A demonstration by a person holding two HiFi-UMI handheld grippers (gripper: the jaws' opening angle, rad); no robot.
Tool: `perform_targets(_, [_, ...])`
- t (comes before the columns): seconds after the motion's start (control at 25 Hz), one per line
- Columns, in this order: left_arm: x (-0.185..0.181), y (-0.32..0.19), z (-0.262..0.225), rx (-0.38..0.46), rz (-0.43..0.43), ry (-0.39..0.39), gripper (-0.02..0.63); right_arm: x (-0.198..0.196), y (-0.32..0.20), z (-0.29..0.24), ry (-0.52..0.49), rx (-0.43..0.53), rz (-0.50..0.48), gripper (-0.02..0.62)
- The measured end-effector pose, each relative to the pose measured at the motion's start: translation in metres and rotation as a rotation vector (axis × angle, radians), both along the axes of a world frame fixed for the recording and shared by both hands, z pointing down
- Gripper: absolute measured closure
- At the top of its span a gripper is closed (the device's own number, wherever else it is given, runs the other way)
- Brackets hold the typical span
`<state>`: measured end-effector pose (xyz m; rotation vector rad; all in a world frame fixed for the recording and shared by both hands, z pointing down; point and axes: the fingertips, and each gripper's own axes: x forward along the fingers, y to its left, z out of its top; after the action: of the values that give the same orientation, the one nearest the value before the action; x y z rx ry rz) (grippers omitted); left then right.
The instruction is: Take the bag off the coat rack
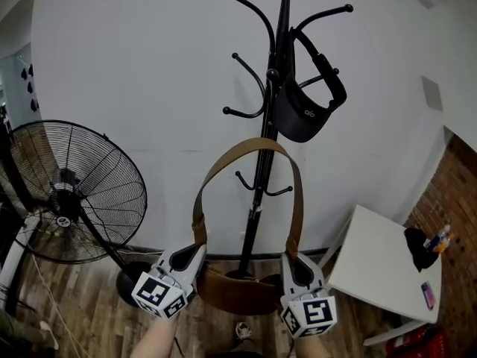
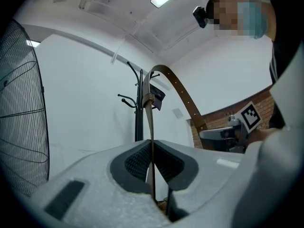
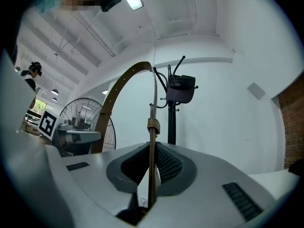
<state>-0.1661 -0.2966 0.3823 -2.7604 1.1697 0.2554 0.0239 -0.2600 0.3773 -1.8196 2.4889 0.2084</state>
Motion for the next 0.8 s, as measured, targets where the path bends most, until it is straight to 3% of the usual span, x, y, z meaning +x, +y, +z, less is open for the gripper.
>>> perform_targets(0.8, [-0.005,0.042,0.097,-0.213,0.024,-0.003,0.591,-0.003,0.035,0.095,-0.033,-0.205,0.022,0.568])
